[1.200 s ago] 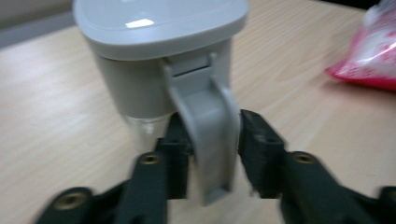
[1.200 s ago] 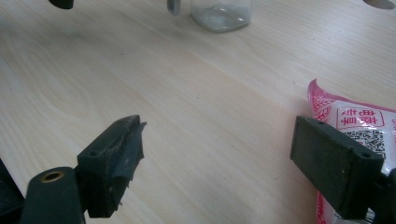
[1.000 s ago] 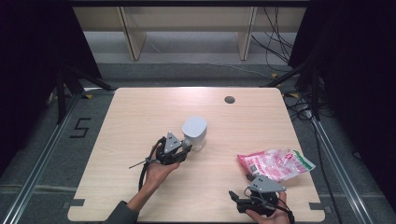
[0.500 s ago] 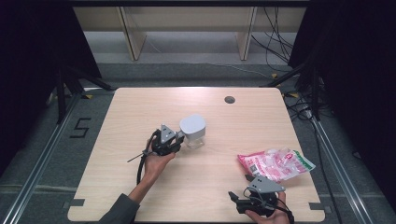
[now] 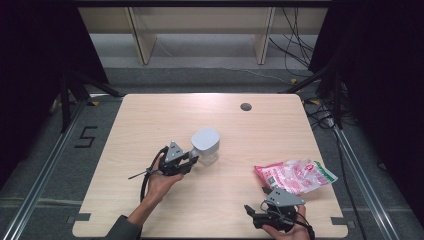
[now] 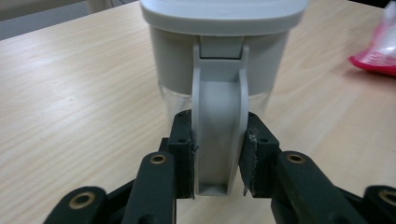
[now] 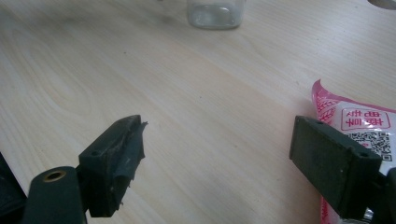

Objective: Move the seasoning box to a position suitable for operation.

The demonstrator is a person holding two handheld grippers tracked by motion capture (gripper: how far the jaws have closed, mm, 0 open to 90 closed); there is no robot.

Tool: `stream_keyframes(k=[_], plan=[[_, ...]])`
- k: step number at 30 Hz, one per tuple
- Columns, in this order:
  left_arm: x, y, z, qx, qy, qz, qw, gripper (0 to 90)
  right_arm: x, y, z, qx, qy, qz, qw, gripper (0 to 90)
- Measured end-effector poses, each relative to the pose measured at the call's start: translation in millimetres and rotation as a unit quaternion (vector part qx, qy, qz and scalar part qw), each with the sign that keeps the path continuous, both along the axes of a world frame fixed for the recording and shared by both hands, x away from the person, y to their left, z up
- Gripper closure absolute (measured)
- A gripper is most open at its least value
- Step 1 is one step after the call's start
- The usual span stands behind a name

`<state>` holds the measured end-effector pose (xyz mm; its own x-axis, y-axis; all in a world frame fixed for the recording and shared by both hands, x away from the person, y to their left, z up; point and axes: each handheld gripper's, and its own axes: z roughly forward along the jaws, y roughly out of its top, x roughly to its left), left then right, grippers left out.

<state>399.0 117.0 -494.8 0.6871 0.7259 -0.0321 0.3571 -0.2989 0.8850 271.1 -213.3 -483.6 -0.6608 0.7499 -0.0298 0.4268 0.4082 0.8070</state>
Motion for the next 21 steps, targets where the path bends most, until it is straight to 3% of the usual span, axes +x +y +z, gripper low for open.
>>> stream_keyframes(k=[2,4,5,11,18,19,20,21], plan=[[-3.5,1.2,0.5,0.004,-0.005,-0.011,0.9999,68.6,0.8,-0.6,-0.6,-0.005,-0.003,0.003,1.0000,18.6],[-4.3,4.2,0.6,0.009,-0.009,-0.008,0.9999,68.5,-0.2,0.0,-0.4,0.000,0.009,-0.002,1.0000,18.6],[-4.5,5.2,0.1,0.002,-0.003,0.001,1.0000,68.5,-0.4,0.2,-0.2,0.001,0.010,-0.002,0.9999,18.6],[-1.1,10.0,-0.3,0.022,-0.014,0.030,0.9992,68.0,0.5,0.0,0.0,0.001,0.005,0.002,1.0000,18.6],[2.4,9.3,-5.2,0.028,-0.036,0.075,0.9961,67.9,0.8,-0.2,-0.3,-0.005,-0.004,0.005,1.0000,18.6],[4.0,9.9,-5.5,0.034,-0.042,0.079,0.9954,68.0,-1.3,1.1,-0.3,0.000,0.013,0.002,0.9999,18.6],[5.6,9.6,-6.5,0.033,-0.045,0.088,0.9946,68.4,1.1,-0.1,-0.8,-0.007,-0.003,0.008,0.9999,18.6],[7.0,10.1,-6.9,0.034,-0.047,0.094,0.9939,68.4,1.1,-0.1,-0.8,-0.007,-0.003,0.008,0.9999,18.6]])
